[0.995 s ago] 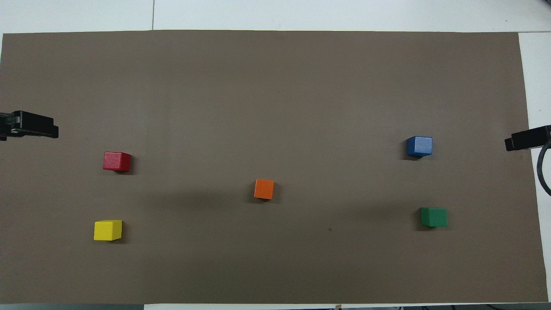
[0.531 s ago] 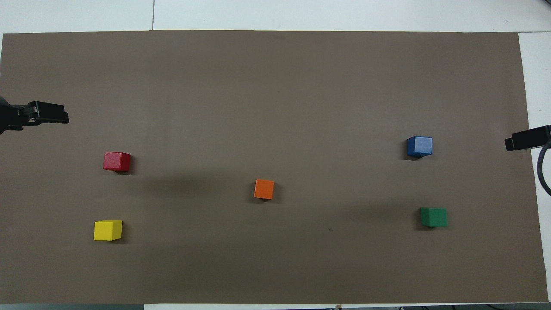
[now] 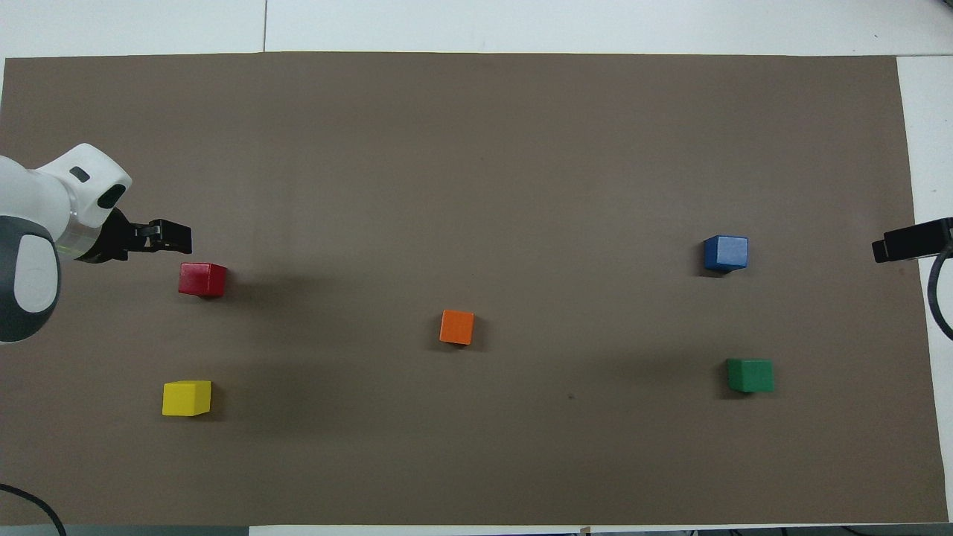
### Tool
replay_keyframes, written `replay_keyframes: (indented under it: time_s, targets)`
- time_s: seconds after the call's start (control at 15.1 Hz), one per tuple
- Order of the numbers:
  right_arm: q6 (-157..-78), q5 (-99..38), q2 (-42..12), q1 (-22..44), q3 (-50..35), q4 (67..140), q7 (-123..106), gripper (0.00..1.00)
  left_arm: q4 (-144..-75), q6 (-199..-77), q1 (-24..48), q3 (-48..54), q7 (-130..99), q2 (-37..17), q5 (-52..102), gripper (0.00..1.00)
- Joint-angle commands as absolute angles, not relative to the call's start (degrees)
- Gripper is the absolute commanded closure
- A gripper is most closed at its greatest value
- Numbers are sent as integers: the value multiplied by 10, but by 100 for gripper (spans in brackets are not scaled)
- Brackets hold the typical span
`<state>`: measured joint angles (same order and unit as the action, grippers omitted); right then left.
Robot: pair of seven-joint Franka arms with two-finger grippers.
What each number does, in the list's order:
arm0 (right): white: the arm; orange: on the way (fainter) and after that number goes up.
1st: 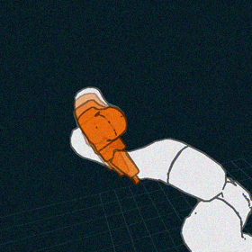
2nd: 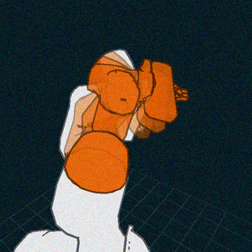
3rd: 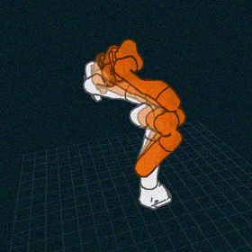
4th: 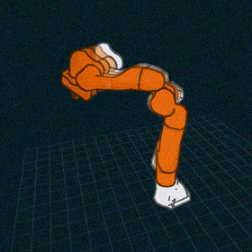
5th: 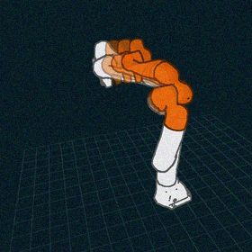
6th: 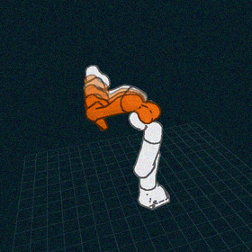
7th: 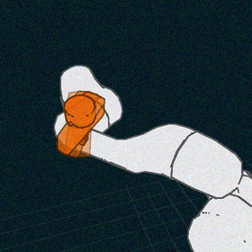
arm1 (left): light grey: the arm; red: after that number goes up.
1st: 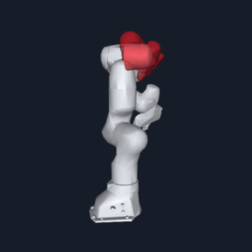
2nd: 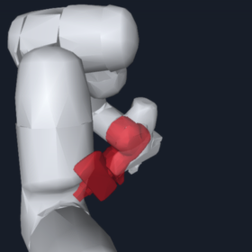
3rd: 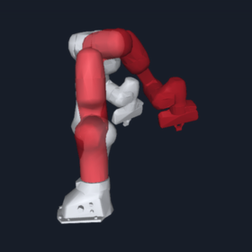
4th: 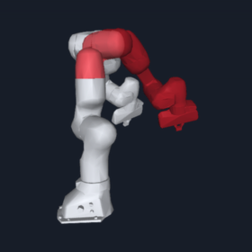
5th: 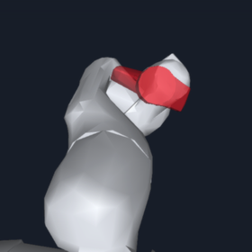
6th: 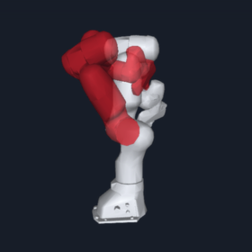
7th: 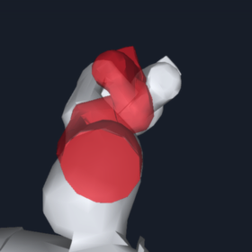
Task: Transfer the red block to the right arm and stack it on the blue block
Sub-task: 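Reach the left gripper down over the red cube and close it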
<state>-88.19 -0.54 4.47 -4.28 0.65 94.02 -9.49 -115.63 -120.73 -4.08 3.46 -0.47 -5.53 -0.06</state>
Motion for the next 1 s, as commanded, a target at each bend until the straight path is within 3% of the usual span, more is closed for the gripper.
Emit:
replay_keyframes:
  time_s: [0.0,0.27,0.66,0.93]
  targets:
    - [-883,1,62,-40,6,968,-89,0,-1221,-1290,-44,35,13,-53,0,0]
    - [-915,-15,70,-40,5,1013,-123,0,-1242,-1310,-40,35,14,-60,-1,0]
    - [-961,-155,69,-46,6,1092,-147,0,-1257,-1330,-39,35,27,-76,-4,0]
    - [-995,-266,33,-59,6,1125,-225,0,-1257,-1349,-34,35,28,-100,-5,0]
